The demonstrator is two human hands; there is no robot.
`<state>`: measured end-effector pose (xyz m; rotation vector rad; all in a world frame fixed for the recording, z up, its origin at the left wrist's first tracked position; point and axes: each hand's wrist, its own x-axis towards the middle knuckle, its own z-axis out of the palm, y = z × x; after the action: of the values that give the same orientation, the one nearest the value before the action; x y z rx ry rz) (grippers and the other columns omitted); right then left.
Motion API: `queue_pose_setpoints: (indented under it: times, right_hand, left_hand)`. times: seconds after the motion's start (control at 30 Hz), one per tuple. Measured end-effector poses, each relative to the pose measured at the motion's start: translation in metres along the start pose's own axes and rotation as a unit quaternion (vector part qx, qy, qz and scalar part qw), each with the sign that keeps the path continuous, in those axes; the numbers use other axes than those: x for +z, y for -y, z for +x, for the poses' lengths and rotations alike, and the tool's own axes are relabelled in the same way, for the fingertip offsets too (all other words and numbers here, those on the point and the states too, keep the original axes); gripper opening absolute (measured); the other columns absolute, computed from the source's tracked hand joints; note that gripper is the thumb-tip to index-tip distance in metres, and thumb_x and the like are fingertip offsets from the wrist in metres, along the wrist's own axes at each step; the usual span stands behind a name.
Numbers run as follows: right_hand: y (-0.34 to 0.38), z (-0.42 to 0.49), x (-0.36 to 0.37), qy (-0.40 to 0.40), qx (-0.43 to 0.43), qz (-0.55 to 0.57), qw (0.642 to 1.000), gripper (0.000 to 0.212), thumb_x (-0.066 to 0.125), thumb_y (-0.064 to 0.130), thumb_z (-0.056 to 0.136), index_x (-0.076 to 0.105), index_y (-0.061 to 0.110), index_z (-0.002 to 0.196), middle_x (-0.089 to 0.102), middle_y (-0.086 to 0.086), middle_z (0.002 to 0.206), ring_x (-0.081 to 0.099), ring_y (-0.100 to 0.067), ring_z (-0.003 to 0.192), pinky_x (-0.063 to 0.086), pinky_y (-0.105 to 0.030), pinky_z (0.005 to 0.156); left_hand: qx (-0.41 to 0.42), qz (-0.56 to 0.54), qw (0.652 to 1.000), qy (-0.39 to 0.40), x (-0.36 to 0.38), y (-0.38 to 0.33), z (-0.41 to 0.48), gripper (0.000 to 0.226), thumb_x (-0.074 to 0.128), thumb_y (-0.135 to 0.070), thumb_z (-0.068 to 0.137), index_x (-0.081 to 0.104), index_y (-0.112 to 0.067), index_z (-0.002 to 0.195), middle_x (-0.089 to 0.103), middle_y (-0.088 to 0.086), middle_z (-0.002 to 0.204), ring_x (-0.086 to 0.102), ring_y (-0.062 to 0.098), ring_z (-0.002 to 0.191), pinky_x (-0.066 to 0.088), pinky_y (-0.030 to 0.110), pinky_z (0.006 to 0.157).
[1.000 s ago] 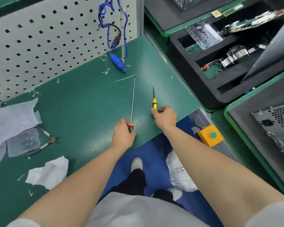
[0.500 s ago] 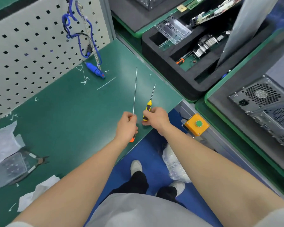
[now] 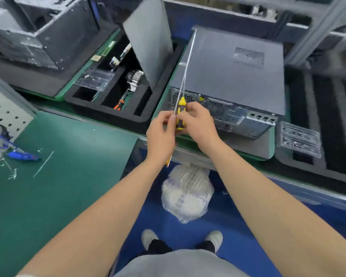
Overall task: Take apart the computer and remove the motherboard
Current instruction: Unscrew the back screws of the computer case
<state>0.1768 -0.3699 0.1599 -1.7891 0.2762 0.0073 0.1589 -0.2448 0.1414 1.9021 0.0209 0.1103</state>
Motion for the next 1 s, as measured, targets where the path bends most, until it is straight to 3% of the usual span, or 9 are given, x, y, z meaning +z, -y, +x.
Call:
queue_pose_setpoints:
  times: [0.17,0.3,0.4,0.47,0.6,0.7,0.8,0.9,1.0]
  right_hand:
    - [-0.005,-0.015,-0.128,-0.126,-0.025,0.046,0.991,0.023,0.073,0.032,0.081,0.068,0.021,0.100,0.078,0.001,0.088,0.076,-0.019,0.084,0.064,-0.045,0.072]
    - [-0.021,-0.028,-0.218,-0.221,-0.026,0.045,0.974,0.023,0.077,0.032,0.078,0.068,0.025,0.098,0.079,0.000,0.088,0.076,-0.019,0.087,0.062,-0.044,0.080]
    - [-0.039,-0.033,-0.272,-0.257,-0.005,0.056,0.965,0.020,0.077,0.027,0.081,0.069,0.022,0.099,0.079,0.003,0.087,0.077,-0.016,0.086,0.062,-0.040,0.075]
    - [-0.054,-0.033,-0.298,-0.274,0.019,0.058,0.960,0.019,0.076,0.023,0.083,0.070,0.020,0.100,0.078,0.005,0.085,0.076,-0.013,0.083,0.062,-0.034,0.071]
    - [-0.087,-0.026,-0.324,-0.257,0.081,0.047,0.962,0.022,0.074,0.017,0.088,0.071,0.015,0.109,0.078,0.002,0.094,0.074,-0.014,0.089,0.058,-0.029,0.069]
    - [-0.111,-0.018,-0.322,-0.218,0.121,0.060,0.967,0.023,0.071,0.010,0.090,0.071,0.006,0.113,0.077,-0.007,0.097,0.073,-0.018,0.087,0.054,-0.023,0.064]
    - [-0.130,-0.010,-0.309,-0.187,0.159,0.073,0.967,0.021,0.070,0.008,0.092,0.070,0.004,0.112,0.076,-0.009,0.096,0.072,-0.019,0.084,0.059,-0.030,0.068]
    - [-0.146,0.000,-0.295,-0.174,0.179,0.042,0.967,0.021,0.070,0.015,0.093,0.071,0.010,0.113,0.076,-0.006,0.101,0.070,-0.022,0.097,0.059,-0.040,0.086]
    - [-0.153,0.009,-0.284,-0.175,0.187,0.032,0.966,0.017,0.067,0.020,0.095,0.069,0.014,0.111,0.071,0.002,0.096,0.067,-0.021,0.096,0.055,-0.037,0.082]
  left_hand:
    - [0.045,-0.045,0.992,0.111,0.106,-0.074,-0.012,0.023,0.049,-0.028,0.105,0.070,-0.031,0.113,0.070,0.002,0.085,0.066,0.023,0.075,0.058,0.044,0.072]
    - [0.038,-0.060,0.972,0.222,0.190,-0.117,-0.029,0.043,0.044,-0.005,0.093,0.070,-0.020,0.123,0.052,0.026,0.090,0.055,0.045,0.082,0.052,0.062,0.084]
    - [0.035,-0.051,0.969,0.241,0.241,-0.133,-0.049,0.038,0.050,-0.011,0.099,0.066,-0.025,0.130,0.059,0.019,0.105,0.058,0.023,0.076,0.054,0.051,0.088]
    - [0.033,-0.065,0.973,0.218,0.268,-0.134,-0.062,0.029,0.057,-0.014,0.099,0.065,-0.026,0.125,0.065,0.004,0.114,0.064,0.010,0.090,0.056,0.035,0.088]
    - [-0.009,-0.063,0.984,0.169,0.301,-0.121,-0.082,0.017,0.070,-0.019,0.093,0.065,-0.029,0.106,0.072,-0.016,0.095,0.064,-0.011,0.085,0.043,0.002,0.068]
    - [-0.049,-0.022,0.986,0.155,0.308,-0.103,-0.087,0.009,0.075,-0.024,0.089,0.073,-0.028,0.096,0.075,-0.015,0.087,0.065,-0.010,0.075,0.043,0.003,0.064]
    - [-0.097,0.021,0.984,0.146,0.307,-0.087,-0.084,0.007,0.078,-0.023,0.084,0.078,-0.030,0.086,0.075,-0.017,0.078,0.066,-0.009,0.072,0.045,0.008,0.070]
    - [-0.106,0.059,0.982,0.142,0.304,-0.075,-0.077,0.011,0.079,-0.023,0.082,0.083,-0.027,0.091,0.077,-0.014,0.082,0.070,-0.002,0.082,0.047,0.019,0.084]
    - [-0.104,0.084,0.980,0.145,0.305,-0.064,-0.070,0.013,0.078,-0.024,0.085,0.084,-0.025,0.097,0.079,-0.008,0.085,0.070,0.006,0.080,0.047,0.017,0.085]
